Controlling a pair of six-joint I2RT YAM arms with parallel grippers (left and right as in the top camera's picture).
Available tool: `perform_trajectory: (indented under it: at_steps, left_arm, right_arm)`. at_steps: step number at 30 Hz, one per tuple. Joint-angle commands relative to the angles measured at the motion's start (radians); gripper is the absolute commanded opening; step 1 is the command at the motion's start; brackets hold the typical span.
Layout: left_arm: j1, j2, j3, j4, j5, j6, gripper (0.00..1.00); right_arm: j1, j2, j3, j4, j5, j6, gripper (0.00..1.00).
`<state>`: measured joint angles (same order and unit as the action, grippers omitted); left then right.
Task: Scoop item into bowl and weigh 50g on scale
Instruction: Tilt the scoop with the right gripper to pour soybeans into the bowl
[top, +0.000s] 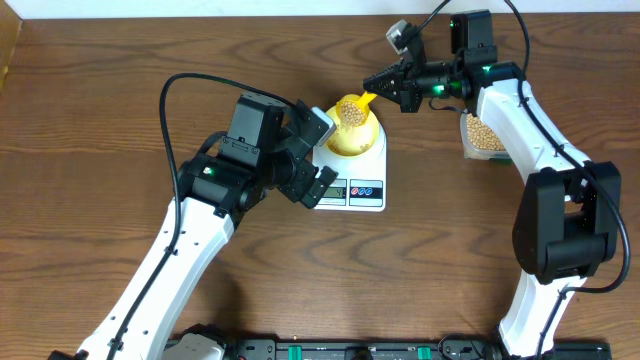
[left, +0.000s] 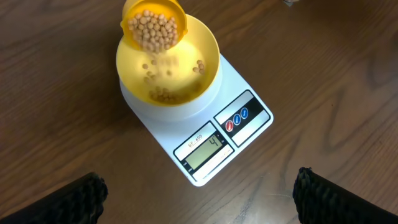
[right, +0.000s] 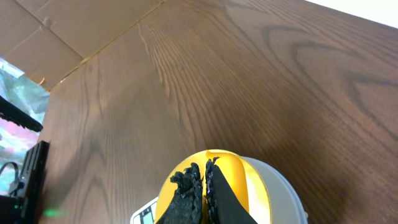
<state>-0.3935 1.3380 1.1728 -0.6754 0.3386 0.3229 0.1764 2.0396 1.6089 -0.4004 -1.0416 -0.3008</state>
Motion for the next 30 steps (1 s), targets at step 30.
perform_trajectory:
  at_steps: [30]
  left_arm:
    - [0.002, 0.008, -0.007, -0.002, 0.01, 0.017, 0.98]
  right_arm:
    - [0.009, 0.008, -0.003, 0.001, -0.019, -0.18, 0.01]
